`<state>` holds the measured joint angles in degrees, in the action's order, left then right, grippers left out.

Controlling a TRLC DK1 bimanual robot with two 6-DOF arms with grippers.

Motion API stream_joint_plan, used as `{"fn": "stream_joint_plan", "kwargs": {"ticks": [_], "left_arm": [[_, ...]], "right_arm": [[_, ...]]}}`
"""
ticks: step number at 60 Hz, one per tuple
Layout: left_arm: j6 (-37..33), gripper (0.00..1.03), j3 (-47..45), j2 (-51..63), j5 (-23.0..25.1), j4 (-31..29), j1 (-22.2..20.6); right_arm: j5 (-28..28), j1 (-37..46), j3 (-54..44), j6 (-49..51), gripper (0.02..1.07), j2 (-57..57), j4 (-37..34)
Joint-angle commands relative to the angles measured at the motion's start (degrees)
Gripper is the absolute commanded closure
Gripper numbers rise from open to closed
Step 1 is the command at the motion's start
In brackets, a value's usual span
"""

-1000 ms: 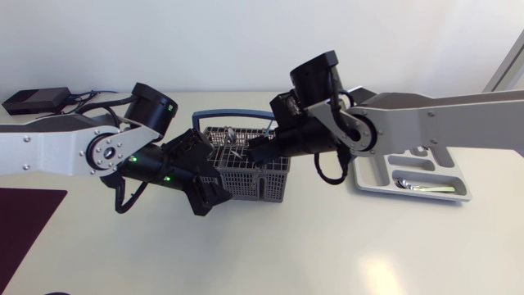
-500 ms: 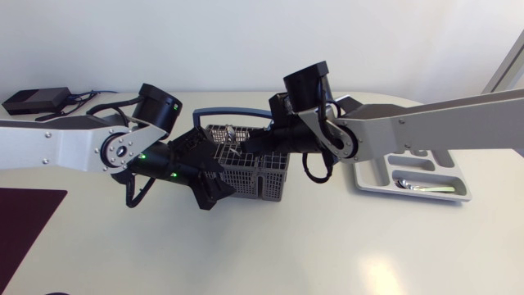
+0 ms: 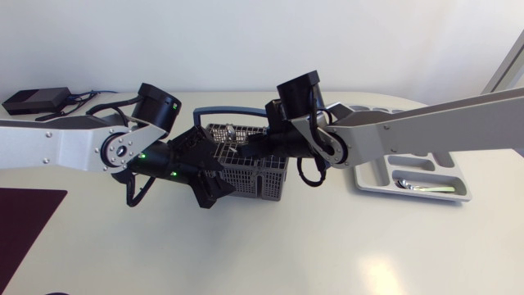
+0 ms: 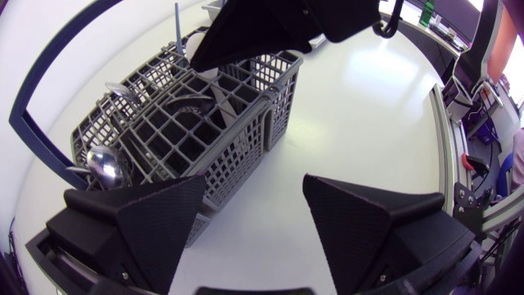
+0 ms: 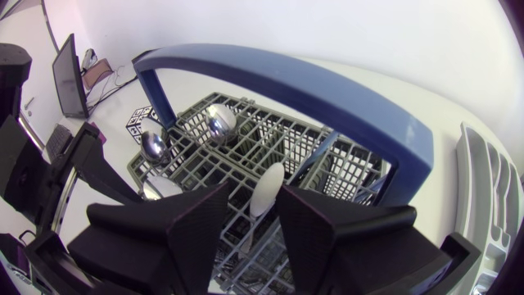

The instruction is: Transfer all utensils from the basket to the drawer tray.

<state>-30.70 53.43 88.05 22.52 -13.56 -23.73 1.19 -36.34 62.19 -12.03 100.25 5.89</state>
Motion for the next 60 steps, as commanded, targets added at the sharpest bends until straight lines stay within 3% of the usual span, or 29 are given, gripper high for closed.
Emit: {"fn": "stream_joint_plan", "kwargs": {"ticks": [1,4,16,60], "left_arm": [[-0.42,0.20,1.24,0.98,0.86,0.73,0.43],[-0.15,0.20,1.06,0.89,0.86,0.91,0.52],[0.38,0.20,0.45,0.37,0.86,0.99,0.52],[0.64,0.20,-1.57,-1.83,0.86,0.99,0.79]], "right_arm": [[-0.66,-0.58,-0.23,-1.50,0.71,1.88,0.88],[-0.75,-0.84,-0.23,-1.42,0.73,1.97,1.32],[-1.19,-0.93,0.21,-0.80,0.96,3.20,2.28],[-8.75,-6.99,-9.46,9.04,1.00,-5.32,13.62]]}}
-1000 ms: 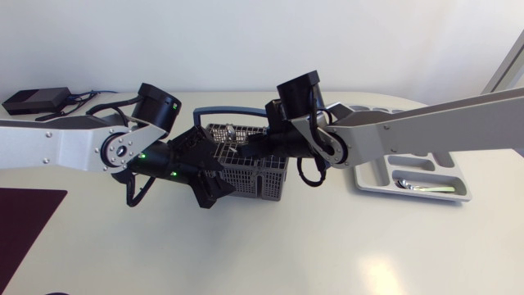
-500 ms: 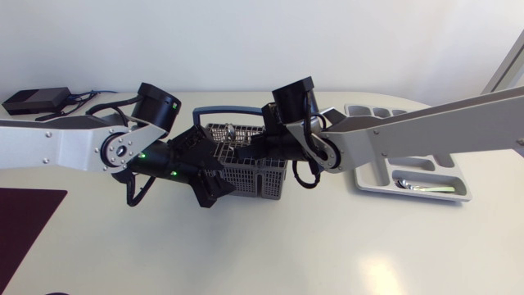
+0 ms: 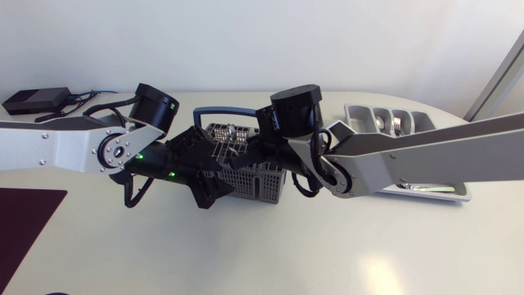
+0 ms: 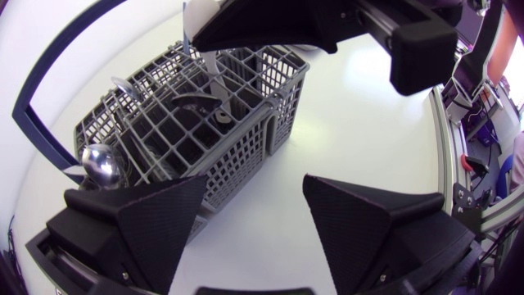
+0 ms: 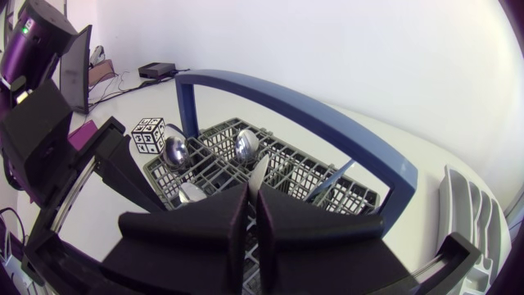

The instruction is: Transfer all utensils from the basket to the drawer tray.

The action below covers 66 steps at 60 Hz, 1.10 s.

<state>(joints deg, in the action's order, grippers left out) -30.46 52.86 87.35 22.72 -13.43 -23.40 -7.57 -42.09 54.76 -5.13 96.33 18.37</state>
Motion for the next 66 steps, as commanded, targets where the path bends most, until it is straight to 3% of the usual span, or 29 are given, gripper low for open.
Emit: {"fn": "stream_joint_plan", "kwargs": {"ticks": [1,66], "left_arm": [[0.40,0.20,-1.09,-1.13,0.66,0.86,0.46],[0.57,0.20,-1.18,-1.83,0.66,0.16,-0.07]], "right_arm": [[0.01,-1.24,-2.12,2.40,1.00,-1.50,1.32],[5.11,-1.77,-5.63,7.59,1.00,-12.84,2.90]]}}
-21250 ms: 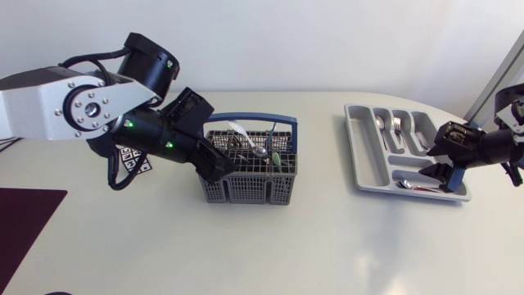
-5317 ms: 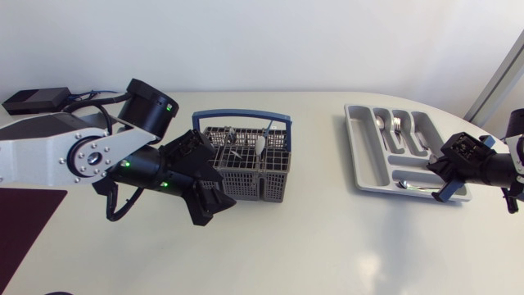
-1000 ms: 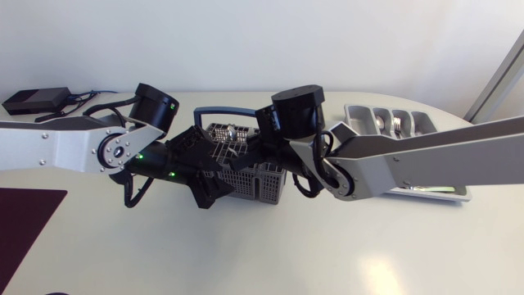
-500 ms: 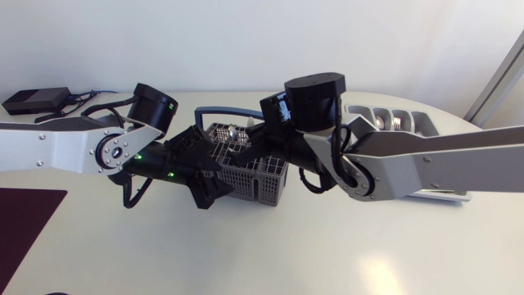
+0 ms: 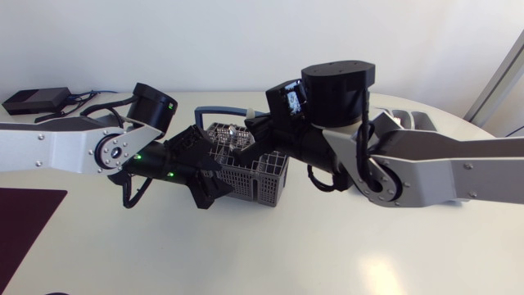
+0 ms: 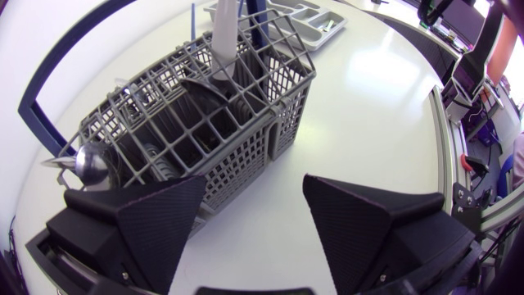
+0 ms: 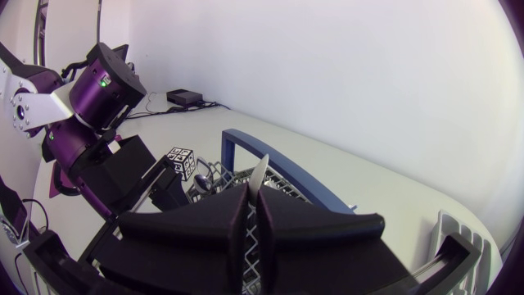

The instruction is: Transfer all utensils from the basket to the drawer tray.

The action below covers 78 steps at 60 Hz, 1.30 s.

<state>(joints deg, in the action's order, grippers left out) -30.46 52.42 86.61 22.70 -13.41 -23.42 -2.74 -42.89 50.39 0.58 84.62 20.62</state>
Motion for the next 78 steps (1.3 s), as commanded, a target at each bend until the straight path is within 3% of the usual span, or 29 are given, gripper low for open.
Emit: {"fn": "stream_joint_plan", "kwargs": {"ticks": [1,23,51,78], "left_arm": [[0.57,0.20,-0.74,-1.09,0.68,0.05,-0.05],[0.57,0.20,-0.74,-0.83,0.68,0.14,-0.13],[0.57,0.20,-0.66,0.14,0.68,0.40,-0.75],[0.57,0.20,-0.57,0.40,0.68,0.40,-0.93]], "right_arm": [[-0.07,-1.14,-1.17,2.32,1.00,-0.95,0.47],[-6.49,-2.55,-0.65,2.50,1.00,2.66,1.26],[-21.34,-6.68,-1.44,2.41,1.00,6.44,6.45],[-24.33,-7.64,-1.00,3.55,1.01,6.17,6.36]]}}
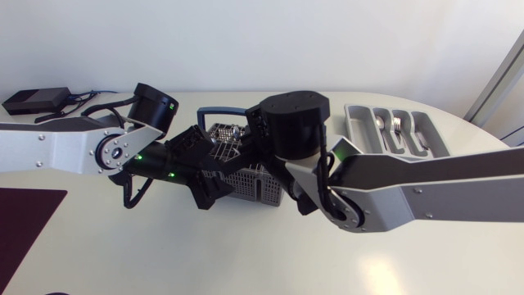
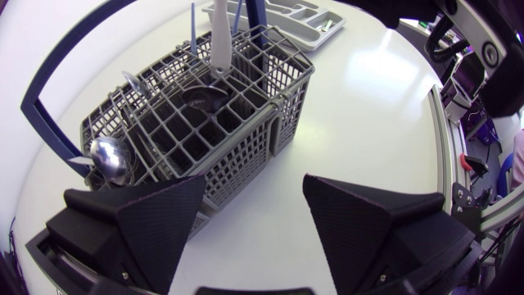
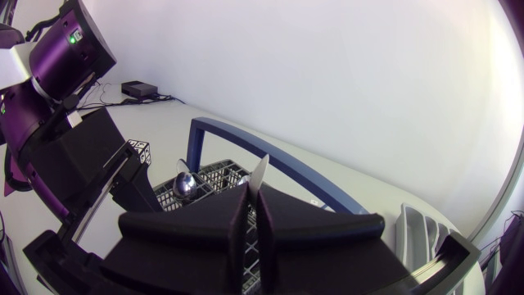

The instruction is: Transfer all utensils from the basket to the drawer tray.

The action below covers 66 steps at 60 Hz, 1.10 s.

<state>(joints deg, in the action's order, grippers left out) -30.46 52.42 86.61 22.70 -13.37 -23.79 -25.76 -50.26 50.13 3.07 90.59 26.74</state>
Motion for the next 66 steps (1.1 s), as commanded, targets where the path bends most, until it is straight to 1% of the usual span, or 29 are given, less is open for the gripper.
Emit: {"fn": "stream_joint_plan", "kwargs": {"ticks": [1,27,35,41,45,49,58,66], "left_arm": [[0.57,0.20,-0.57,0.40,0.68,0.36,-0.55],[0.57,0.20,-0.57,0.32,0.68,0.18,-0.55],[0.57,0.20,-0.48,0.14,0.59,0.01,-0.55],[0.57,0.20,-0.39,-0.04,0.59,-0.43,-0.55],[0.49,0.20,-0.30,-0.30,0.59,-0.96,-0.55],[0.40,0.20,-0.13,-0.56,0.59,-1.49,-0.47],[0.40,0.20,1.37,-1.35,0.50,-4.12,-0.47],[0.57,0.20,2.24,-2.58,0.07,-5.88,-0.82]], "right_arm": [[-1.31,-0.45,-0.73,1.06,1.01,0.03,0.24],[1.15,-0.89,-1.88,2.11,1.01,-7.09,0.06],[4.49,-0.72,-2.32,2.91,1.01,-8.58,-0.46],[11.43,0.34,-2.76,3.08,1.01,-11.66,-3.19],[16.27,2.27,-2.58,3.70,1.01,-14.65,-6.62],[21.63,5.08,-1.44,3.96,1.01,-17.02,-11.80],[36.39,12.99,1.73,7.39,1.01,-20.36,-27.09],[45.36,20.11,1.29,12.40,1.01,-24.40,-37.99]]}}
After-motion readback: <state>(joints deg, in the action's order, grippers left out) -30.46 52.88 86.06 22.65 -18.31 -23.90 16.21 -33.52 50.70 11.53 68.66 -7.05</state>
